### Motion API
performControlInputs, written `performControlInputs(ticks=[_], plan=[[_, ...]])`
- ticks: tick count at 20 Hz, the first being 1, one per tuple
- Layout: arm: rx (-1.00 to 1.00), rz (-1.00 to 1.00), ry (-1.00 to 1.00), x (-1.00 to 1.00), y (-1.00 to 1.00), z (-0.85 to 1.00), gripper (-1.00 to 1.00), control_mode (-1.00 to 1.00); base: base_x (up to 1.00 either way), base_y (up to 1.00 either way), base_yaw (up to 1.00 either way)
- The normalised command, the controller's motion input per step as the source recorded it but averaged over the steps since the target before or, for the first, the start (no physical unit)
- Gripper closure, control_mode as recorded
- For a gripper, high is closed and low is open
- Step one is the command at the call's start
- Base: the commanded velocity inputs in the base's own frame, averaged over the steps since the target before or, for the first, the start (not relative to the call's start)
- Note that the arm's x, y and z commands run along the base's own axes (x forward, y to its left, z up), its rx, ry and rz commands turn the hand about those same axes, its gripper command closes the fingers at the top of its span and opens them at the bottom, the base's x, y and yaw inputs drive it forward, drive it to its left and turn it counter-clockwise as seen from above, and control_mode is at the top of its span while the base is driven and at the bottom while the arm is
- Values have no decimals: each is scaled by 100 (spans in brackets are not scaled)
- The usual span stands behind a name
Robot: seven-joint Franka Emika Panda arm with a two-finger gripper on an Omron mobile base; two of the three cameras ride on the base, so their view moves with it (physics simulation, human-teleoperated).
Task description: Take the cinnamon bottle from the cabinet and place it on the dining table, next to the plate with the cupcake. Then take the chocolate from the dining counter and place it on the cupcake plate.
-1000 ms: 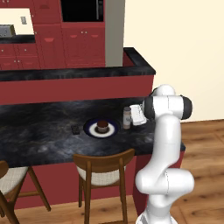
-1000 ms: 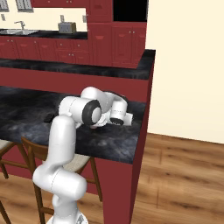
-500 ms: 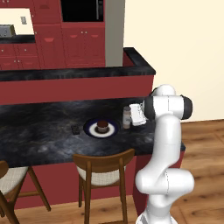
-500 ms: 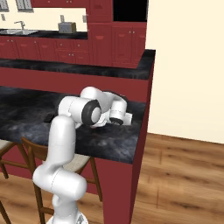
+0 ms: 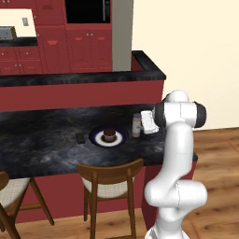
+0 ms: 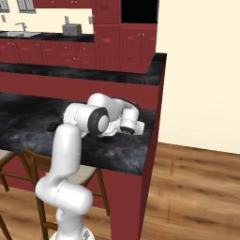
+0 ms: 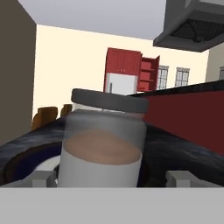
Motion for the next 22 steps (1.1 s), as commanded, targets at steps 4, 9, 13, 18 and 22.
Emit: performControlInputs(ticks=[4,9,13,18,22], plan=[[2,0,0,-6,-17,0,-100,-100,0,0,0],[0,0,0,-9,-9,1,-100,-100,0,0,0],[0,0,9,-11,-10,7,-100,-100,0,0,0],[0,0,9,-17,-15,11,-100,-100,0,0,0],[0,0,4,-35,-9,21,-100,-100,0,0,0]])
